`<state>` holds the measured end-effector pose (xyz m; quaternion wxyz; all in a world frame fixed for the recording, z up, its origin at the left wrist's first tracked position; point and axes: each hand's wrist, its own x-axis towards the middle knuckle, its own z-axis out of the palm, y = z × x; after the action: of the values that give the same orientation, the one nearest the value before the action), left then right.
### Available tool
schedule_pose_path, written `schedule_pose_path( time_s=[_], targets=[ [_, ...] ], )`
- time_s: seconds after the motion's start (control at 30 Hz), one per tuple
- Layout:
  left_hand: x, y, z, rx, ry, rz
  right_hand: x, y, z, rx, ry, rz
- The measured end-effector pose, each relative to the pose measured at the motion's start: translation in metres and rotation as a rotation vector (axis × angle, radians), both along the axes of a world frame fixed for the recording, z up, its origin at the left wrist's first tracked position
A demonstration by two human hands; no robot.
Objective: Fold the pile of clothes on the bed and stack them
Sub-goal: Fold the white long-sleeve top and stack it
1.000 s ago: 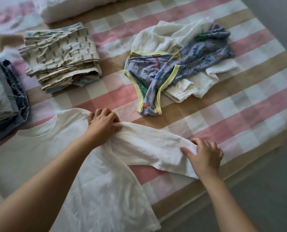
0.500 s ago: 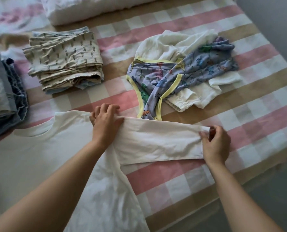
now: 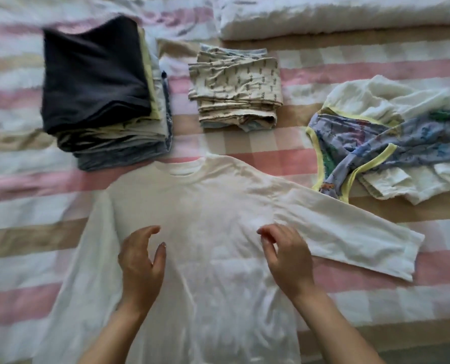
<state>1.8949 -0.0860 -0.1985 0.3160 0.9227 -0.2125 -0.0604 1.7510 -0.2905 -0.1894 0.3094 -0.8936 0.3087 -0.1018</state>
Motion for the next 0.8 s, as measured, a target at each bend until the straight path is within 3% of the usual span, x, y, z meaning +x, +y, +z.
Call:
schedule_pose_path(
  time_s=[0.2,0.43,0.57,0.8],
  targets=[
    [0.011,0.108,0.002,0.073,-0.006,0.161,0.071,0.083,0.003,0.045,0.022,0.189],
    [0.016,0.191,-0.019,0.227,0.268,0.438,0.122,0.169,-0.007,0.101,0.093,0.354],
    [0.012,0.213,-0.023,0.245,0.388,0.45,0.143,0.203,-0.015,0.107,0.136,0.432],
    [0.015,0.252,-0.029,0.15,0.501,0.345,0.207,0.241,-0.024,-0.224,0.087,0.708]
  ],
)
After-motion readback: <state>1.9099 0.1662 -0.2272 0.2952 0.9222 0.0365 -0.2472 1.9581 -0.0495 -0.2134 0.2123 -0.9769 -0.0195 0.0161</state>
